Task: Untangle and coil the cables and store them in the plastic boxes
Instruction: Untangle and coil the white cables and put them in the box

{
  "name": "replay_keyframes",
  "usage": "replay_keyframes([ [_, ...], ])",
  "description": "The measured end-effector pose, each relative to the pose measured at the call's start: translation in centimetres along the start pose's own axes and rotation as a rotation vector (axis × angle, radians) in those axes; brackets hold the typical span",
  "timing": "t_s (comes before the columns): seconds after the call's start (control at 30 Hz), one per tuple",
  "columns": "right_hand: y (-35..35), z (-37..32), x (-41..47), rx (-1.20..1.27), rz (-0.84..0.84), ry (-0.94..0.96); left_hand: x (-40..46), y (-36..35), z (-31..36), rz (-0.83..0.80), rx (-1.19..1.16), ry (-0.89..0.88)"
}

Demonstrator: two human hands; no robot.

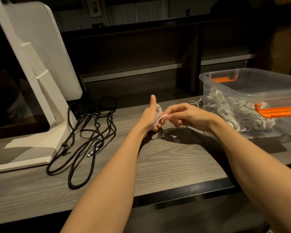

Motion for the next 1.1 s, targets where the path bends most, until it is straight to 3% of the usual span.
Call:
replay_keyframes([
  [0.1,1.7,-0.8,-0.1,-0.068,0.191,0.089,-0.3,-1.3,0.2,-0.132,0.061,-0.016],
  [0.27,3.7,-1.7,-0.3,-0.22,0.448,0.168,-0.7,-2.7,-0.4,-0.328,-0.094,0.056],
  [0.4,4.4,-0.3,-0.1,-0.191,0.473,0.066,-1.7,-3.4,-0.1,-0.395,-0.084,0.046],
  [0.5,4.6,0.2,-0.1,-0.163,0.432,0.065,-1.1,-2.5,0.2,-0.27,-0.106,0.02],
  [0.67,3.8,0.5,0.4,-0.378,0.384,0.038,0.4,1.2,-1.1,0.106,-0.243,0.066],
  [0.8,3.1,2.1,1.0,-0.584,0.276,-0.059,0.2,0.8,-0.5,0.059,-0.592,0.039],
  [1.1,4.7,1.5,0.5,-0.905,0.415,-0.051,-0.1,1.4,-1.1,0.026,-1.126,0.127],
])
Point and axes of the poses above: each hand's wrist, its own x-axis towards the middle knuckle, its own y-axis out of the back of the hand, z = x × y, the point moved 10 cm from there along x, towards the middle knuckle, and after that the axes turned 2 degrees about z, right-handed, at the moved point
